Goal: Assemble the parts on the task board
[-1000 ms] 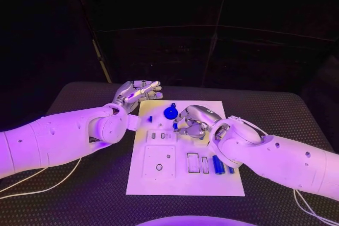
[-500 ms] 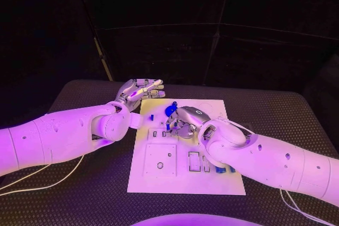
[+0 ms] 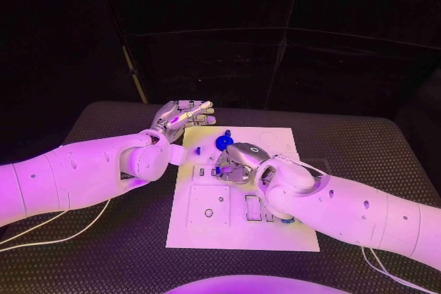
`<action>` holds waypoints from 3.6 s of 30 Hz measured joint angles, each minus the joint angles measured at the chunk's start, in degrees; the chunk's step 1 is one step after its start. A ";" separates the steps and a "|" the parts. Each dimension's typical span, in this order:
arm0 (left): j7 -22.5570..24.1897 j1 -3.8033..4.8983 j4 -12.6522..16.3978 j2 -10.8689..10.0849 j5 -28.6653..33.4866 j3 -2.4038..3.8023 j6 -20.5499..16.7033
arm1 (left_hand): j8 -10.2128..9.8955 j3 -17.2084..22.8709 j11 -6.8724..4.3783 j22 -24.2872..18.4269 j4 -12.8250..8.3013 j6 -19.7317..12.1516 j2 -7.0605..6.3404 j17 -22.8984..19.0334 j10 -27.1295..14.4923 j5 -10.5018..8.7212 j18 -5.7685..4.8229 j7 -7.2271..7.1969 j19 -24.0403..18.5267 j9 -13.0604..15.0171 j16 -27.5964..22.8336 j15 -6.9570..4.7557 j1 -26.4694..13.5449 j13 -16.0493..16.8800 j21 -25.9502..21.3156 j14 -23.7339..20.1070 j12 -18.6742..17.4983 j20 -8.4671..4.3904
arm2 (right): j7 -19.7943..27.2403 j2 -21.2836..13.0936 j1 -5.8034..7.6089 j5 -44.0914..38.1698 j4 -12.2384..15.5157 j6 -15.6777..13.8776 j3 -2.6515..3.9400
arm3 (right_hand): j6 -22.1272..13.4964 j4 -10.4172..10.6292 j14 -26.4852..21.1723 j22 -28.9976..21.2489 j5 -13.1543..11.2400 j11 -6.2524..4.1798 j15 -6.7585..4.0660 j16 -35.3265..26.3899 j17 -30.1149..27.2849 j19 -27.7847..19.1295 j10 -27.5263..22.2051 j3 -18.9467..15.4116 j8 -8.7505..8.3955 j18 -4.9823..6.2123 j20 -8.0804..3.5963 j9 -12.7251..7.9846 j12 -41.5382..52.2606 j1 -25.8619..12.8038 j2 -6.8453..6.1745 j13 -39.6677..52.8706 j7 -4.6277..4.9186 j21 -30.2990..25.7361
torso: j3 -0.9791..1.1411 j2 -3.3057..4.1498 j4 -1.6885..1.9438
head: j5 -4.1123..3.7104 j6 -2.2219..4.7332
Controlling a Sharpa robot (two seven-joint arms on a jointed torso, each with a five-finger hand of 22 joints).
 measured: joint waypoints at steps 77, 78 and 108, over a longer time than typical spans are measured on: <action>-0.11 0.00 0.01 -0.17 -0.01 0.00 0.00 | 0.00 0.00 -0.21 -0.08 0.00 0.00 0.00 -0.04 0.21 0.00 0.00 0.00 0.00 0.00 0.00 0.00 0.00 0.00 0.00 0.00 -0.25 0.00 | -3.09 0.41 -0.12 -3.91 -0.70 1.26 -0.16 | -3.82 3.37 0.21 -1.29 -5.41 1.07 0.64 -0.02 0.01 -0.75 0.00 -2.67 -3.55 -0.01 0.75 -0.55 -1.91 -4.59 -3.71 0.00 0.79 -0.88 | 0.02 -0.05 0.00 | 0.29 -0.65; -0.12 0.00 0.01 -0.18 -0.01 0.00 0.00 | 0.00 0.00 -0.21 -0.11 0.00 0.00 0.00 -0.04 0.21 0.00 0.00 0.00 0.00 0.00 0.00 0.00 0.00 0.00 0.00 0.00 -0.26 0.00 | -3.15 0.41 -0.14 -3.91 -0.72 1.25 -0.17 | -4.46 3.79 0.13 -1.47 -5.71 1.35 0.71 -0.02 0.01 -0.86 0.11 -3.09 -3.90 0.00 0.86 -0.58 -2.26 -4.87 -3.99 0.00 0.90 -0.88 | 0.02 -0.05 -0.01 | 0.29 -0.65; -2.83 0.00 0.11 -1.18 -3.05 0.00 -1.55 | 1.17 -0.01 -4.67 3.59 0.04 6.03 -1.12 7.03 11.74 0.00 -0.01 -2.92 16.32 0.35 9.18 -6.37 -1.97 1.32 9.12 19.85 1.67 -5.97 | 0.78 -7.70 -0.61 1.69 7.84 -9.69 -0.18 | -13.05 11.15 0.21 -4.35 -6.02 3.19 2.27 -1.11 0.00 -1.87 -1.74 -7.60 -4.33 0.00 2.30 -0.72 -5.34 -2.55 -6.38 0.00 2.97 -2.57 | 0.10 -0.46 -0.03 | 0.59 0.02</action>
